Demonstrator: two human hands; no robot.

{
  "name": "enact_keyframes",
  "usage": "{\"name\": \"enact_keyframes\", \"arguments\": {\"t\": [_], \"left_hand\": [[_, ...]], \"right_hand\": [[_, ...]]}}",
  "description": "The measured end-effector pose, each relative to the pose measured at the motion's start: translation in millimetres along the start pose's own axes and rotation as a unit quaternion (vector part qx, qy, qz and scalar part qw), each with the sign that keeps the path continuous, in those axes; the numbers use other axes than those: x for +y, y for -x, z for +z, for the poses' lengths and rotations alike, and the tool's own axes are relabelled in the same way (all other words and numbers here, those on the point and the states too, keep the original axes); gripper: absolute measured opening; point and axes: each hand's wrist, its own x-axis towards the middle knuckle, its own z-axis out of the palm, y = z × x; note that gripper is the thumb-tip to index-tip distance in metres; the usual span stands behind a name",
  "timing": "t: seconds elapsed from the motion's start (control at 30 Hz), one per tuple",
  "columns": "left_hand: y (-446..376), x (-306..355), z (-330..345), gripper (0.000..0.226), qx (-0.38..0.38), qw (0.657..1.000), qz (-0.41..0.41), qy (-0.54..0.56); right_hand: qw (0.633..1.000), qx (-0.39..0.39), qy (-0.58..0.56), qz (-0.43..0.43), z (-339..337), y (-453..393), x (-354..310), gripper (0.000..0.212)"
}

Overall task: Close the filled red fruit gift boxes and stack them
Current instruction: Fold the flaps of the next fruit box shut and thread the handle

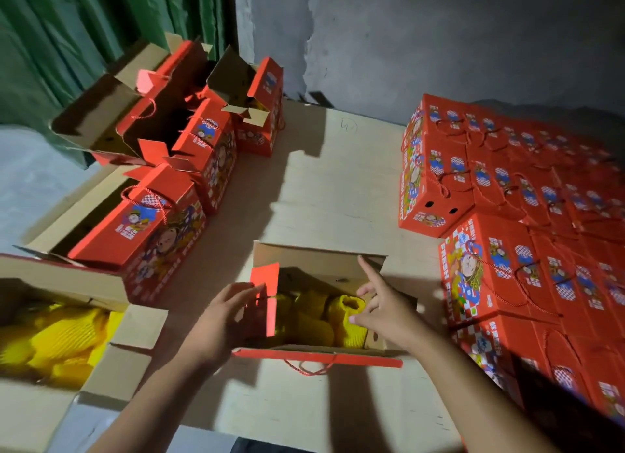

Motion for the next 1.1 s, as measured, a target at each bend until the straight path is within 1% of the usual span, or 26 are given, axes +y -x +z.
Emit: {"name": "enact_keyframes", "arguments": {"t": [0.07, 0.13, 0.17, 0.2, 0.23, 0.27, 0.3, 0.37, 0.4, 0.43, 0.47, 0.5, 0.53, 0.57, 0.6, 0.63, 0.67, 0.73, 0.8, 0.9, 1.0, 1.07, 1.1], "left_hand": [[-5.9, -5.4, -5.3, 0.074, -0.070, 0.992, 0.024, -0.099], [-14.2, -9.8, -8.9, 0.083, -0.123, 0.961, 0.052, -0.241], [-17.4, -11.5, -11.0, 0.089, -0.140, 0.946, 0.065, -0.287], [-20.4, -13.1, -12.6, 0.091, -0.149, 0.936, 0.082, -0.307], [-23.3, -13.4, -13.8, 0.085, -0.154, 0.931, 0.101, -0.315], [-25.7, -13.8, -13.9, 0.072, -0.158, 0.926, 0.121, -0.320], [-27.9, -13.9, -14.4, 0.066, -0.162, 0.921, 0.130, -0.328], [-32.5, -15.7, -14.2, 0.070, -0.172, 0.914, 0.129, -0.345], [-34.2, -17.0, -13.7, 0.071, -0.173, 0.911, 0.130, -0.351], [-35.5, -18.3, -13.0, 0.072, -0.170, 0.913, 0.134, -0.347], [-36.2, -19.5, -11.7, 0.072, -0.162, 0.918, 0.135, -0.335], [-36.6, -20.6, -10.1, 0.071, -0.155, 0.923, 0.136, -0.323], [-36.9, -21.1, -9.1, 0.071, -0.153, 0.927, 0.134, -0.315], [-37.1, -22.9, -7.7, 0.071, -0.150, 0.930, 0.131, -0.310], [-37.1, -25.4, -6.0, 0.071, -0.147, 0.931, 0.130, -0.308], [-37.2, -27.6, -4.7, 0.072, -0.145, 0.931, 0.130, -0.308], [-37.3, -28.4, -4.6, 0.073, -0.148, 0.931, 0.129, -0.309], [-37.2, -29.7, -3.6, 0.078, -0.152, 0.930, 0.126, -0.310], [-36.2, -30.7, -2.0, 0.082, -0.149, 0.927, 0.127, -0.321], [-34.6, -32.4, 0.8, 0.086, -0.151, 0.927, 0.123, -0.322], [-31.5, -30.6, 1.2, 0.089, -0.151, 0.926, 0.124, -0.322], [-29.6, -28.5, 0.5, 0.089, -0.155, 0.925, 0.125, -0.324], [-28.8, -27.6, 0.3, 0.090, -0.157, 0.924, 0.127, -0.325]], "right_hand": [[1.000, 0.019, 0.011, -0.002, 1.2, -4.5, 3.3, 0.121], [0.998, 0.050, 0.026, -0.011, 0.8, -6.6, 7.1, 0.117], [0.997, 0.069, 0.031, -0.014, 0.1, -6.8, 10.1, 0.115], [0.995, 0.088, 0.042, -0.017, -1.2, -6.0, 13.6, 0.112], [0.993, 0.106, 0.055, -0.021, -3.2, -4.7, 17.3, 0.109], [0.990, 0.123, 0.068, -0.024, -5.2, -2.5, 20.3, 0.107], [0.985, 0.148, 0.079, -0.025, -7.0, -0.3, 23.5, 0.103], [0.967, 0.228, 0.111, -0.014, -11.1, 3.3, 32.9, 0.092], [0.957, 0.263, 0.120, 0.007, -12.9, 5.5, 38.7, 0.089], [0.954, 0.278, 0.108, 0.039, -14.3, 7.7, 45.1, 0.090], [0.958, 0.264, 0.067, 0.086, -15.2, 11.3, 48.3, 0.093], [0.962, 0.237, 0.000, 0.137, -15.5, 15.8, 49.7, 0.094], [0.958, 0.219, -0.073, 0.173, -15.4, 21.0, 50.2, 0.085], [0.948, 0.215, -0.147, 0.181, -15.0, 25.9, 50.1, 0.067], [0.939, 0.231, -0.193, 0.169, -14.1, 29.7, 48.9, 0.052], [0.929, 0.254, -0.218, 0.157, -14.0, 32.4, 47.3, 0.048], [0.921, 0.271, -0.239, 0.145, -15.1, 35.9, 45.6, 0.050], [0.913, 0.278, -0.276, 0.116, -19.3, 42.6, 36.1, 0.054], [0.919, 0.254, -0.287, 0.089, -23.4, 46.1, 22.0, 0.053], [0.953, 0.184, -0.236, 0.048, -23.1, 43.8, 7.2, 0.047], [0.972, 0.126, -0.198, 0.016, -13.3, 34.8, 7.3, 0.036], [0.983, 0.114, -0.140, 0.013, -5.7, 26.6, 13.0, 0.031], [0.990, 0.113, -0.082, 0.009, -2.7, 23.5, 17.6, 0.032]]}}
